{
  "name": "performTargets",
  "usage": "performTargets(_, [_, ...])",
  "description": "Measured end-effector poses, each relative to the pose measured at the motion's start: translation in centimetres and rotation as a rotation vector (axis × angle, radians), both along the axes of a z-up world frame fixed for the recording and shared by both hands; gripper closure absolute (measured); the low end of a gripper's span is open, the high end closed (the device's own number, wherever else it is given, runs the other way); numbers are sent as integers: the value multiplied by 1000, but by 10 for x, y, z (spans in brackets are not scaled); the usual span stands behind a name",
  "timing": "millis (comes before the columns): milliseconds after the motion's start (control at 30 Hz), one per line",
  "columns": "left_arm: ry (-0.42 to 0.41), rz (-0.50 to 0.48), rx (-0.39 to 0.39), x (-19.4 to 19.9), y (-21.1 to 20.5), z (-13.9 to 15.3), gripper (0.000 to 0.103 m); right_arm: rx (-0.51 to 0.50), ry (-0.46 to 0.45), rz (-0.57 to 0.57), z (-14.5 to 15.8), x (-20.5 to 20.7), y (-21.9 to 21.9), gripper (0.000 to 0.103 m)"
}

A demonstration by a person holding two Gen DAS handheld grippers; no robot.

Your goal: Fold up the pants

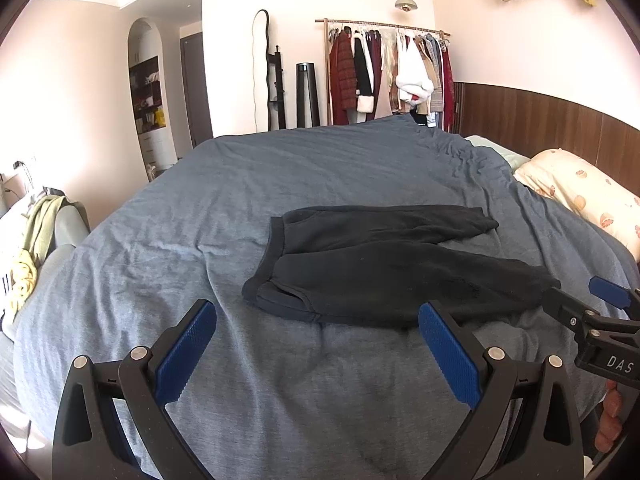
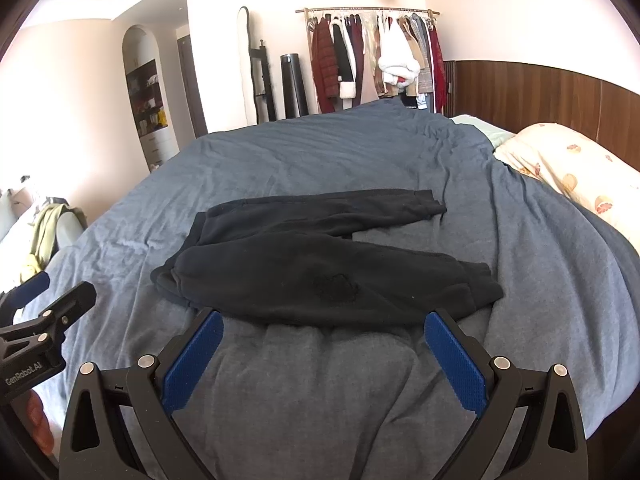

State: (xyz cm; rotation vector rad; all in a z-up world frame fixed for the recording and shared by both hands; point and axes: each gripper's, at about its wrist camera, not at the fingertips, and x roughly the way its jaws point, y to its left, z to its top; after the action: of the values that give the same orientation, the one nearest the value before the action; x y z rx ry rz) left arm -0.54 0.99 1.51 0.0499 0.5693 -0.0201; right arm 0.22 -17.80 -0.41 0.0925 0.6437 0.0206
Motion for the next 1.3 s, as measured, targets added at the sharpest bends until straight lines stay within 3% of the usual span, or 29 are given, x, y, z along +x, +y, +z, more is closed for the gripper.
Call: performTargets(1300, [-33, 11, -14, -11, 8, 8, 0, -15, -39, 4, 11, -5, 2, 0])
